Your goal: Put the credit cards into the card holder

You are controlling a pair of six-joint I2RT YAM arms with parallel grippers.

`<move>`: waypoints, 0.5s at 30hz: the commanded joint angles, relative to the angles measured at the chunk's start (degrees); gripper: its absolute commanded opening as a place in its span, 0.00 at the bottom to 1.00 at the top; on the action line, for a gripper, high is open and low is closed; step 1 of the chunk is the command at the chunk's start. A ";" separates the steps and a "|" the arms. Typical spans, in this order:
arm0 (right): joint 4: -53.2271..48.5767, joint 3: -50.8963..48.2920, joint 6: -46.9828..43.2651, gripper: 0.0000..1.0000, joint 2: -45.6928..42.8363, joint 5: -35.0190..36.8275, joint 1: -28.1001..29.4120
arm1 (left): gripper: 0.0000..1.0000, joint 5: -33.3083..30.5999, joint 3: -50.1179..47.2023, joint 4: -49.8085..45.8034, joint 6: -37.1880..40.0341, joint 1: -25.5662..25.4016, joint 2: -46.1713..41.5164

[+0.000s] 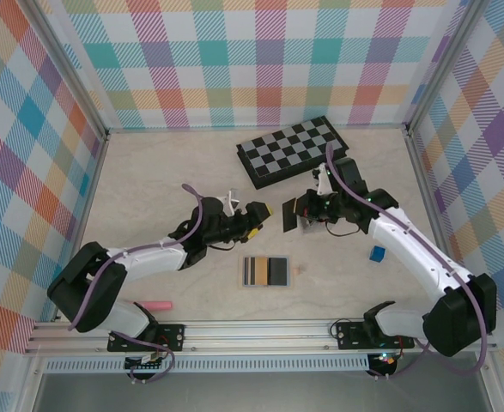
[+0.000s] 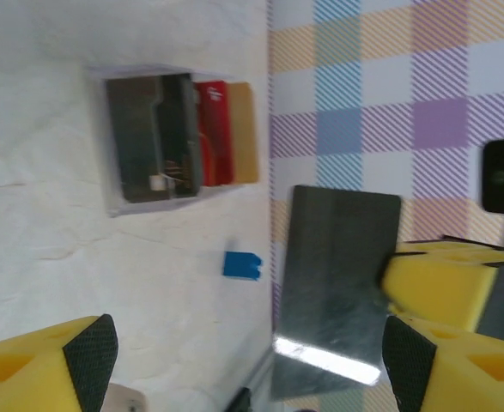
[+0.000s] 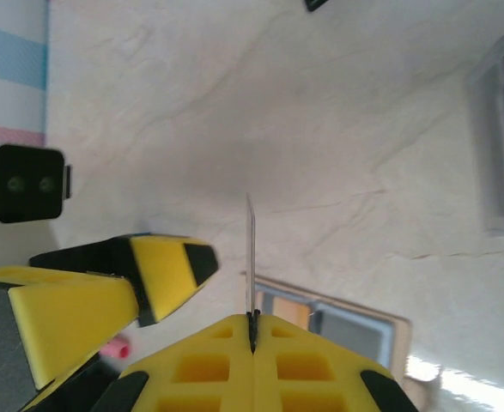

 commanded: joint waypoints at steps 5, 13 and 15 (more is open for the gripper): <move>9.47 -4.46 8.51 0.01 -2.90 -11.37 -1.94 | 0.75 6.48 1.26 13.89 -6.00 0.53 4.82; 15.07 -7.84 11.63 0.02 -1.86 -17.74 -4.47 | 0.38 8.04 0.87 18.59 -7.83 0.53 5.30; 16.48 -8.21 12.17 0.02 -1.35 -19.23 -5.03 | 0.28 8.00 0.52 18.94 -7.99 0.53 5.14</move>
